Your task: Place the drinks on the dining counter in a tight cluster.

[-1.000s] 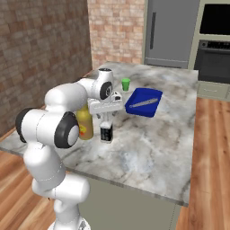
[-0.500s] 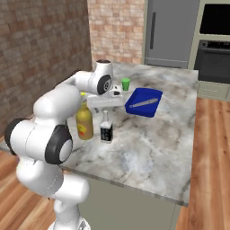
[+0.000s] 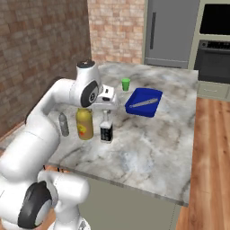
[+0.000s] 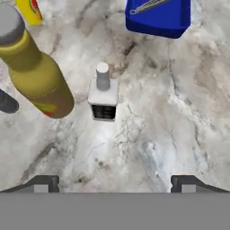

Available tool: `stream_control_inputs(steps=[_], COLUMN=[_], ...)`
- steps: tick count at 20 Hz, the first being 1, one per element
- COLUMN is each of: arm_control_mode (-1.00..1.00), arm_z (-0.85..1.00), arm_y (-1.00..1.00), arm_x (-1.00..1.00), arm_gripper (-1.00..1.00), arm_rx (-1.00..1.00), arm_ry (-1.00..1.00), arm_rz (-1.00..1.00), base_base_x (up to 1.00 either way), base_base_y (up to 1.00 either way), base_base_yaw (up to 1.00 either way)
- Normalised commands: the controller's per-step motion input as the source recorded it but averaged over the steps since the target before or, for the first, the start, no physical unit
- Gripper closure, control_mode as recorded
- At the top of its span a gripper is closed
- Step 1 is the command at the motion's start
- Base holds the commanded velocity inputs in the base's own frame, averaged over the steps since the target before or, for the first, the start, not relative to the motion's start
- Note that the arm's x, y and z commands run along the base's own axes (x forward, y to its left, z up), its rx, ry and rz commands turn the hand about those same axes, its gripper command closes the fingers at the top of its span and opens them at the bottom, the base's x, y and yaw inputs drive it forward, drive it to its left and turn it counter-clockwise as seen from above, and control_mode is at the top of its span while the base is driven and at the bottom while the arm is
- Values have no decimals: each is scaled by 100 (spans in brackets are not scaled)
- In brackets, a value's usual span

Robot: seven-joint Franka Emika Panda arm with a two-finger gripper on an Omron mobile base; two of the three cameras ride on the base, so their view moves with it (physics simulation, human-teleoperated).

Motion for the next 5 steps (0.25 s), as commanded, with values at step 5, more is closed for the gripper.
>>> stream_control_inputs(steps=[5], arm_control_mode=[-100], arm_z=[63], arm_y=[11], arm_x=[-100], arm_gripper=[-100], arm_rx=[0], arm_ry=[-32], arm_rz=[-27], base_base_x=[0], base_base_y=[0], base_base_yaw=[0])
